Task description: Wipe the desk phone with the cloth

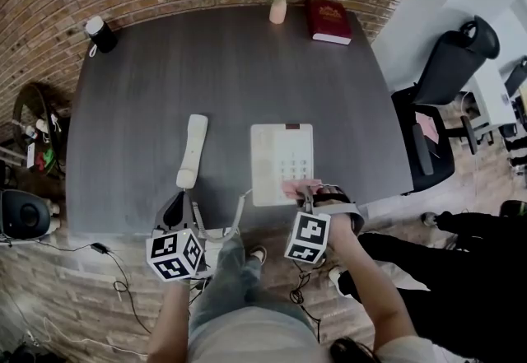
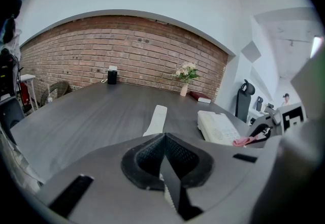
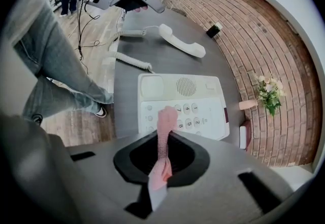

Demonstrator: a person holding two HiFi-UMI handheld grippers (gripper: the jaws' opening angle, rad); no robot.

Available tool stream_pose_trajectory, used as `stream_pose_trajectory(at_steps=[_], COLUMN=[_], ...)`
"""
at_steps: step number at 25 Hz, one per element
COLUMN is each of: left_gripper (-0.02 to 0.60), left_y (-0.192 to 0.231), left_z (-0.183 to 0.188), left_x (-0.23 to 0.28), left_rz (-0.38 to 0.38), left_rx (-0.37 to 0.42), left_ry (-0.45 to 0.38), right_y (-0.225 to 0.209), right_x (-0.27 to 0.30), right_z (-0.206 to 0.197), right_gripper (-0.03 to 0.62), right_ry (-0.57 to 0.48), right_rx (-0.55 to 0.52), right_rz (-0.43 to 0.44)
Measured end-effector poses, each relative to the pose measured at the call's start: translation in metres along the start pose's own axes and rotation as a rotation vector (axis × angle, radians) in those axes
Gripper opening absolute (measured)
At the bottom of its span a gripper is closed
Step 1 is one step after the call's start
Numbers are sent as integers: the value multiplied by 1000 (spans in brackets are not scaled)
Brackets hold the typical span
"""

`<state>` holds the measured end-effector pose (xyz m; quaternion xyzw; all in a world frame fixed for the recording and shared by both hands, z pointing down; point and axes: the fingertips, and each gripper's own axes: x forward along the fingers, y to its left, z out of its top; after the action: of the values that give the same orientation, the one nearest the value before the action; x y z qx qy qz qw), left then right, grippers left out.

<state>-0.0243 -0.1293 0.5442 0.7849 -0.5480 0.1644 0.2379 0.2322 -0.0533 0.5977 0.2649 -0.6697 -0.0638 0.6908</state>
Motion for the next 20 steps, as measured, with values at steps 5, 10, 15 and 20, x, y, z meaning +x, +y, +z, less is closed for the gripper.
stream_pose_trajectory(at_steps=[5, 10, 15, 20], left_gripper=[3, 5, 5, 5], left_y=[-4, -5, -6, -9], left_z=[-6, -11, -16, -18], left_x=[-4, -9, -16, -20], left_rz=[-6, -11, -14, -19], left_rx=[1, 5, 10, 19], left_ry=[3, 10, 15, 13], right_y=[14, 25, 35, 45], right_x=[-2, -4, -7, -8], right_z=[-1, 0, -1, -3], right_gripper=[25, 25, 25, 24], right_ry=[-2, -3, -2, -1], right_rx=[-9, -7, -5, -6], right_rz=[12, 21, 24, 28])
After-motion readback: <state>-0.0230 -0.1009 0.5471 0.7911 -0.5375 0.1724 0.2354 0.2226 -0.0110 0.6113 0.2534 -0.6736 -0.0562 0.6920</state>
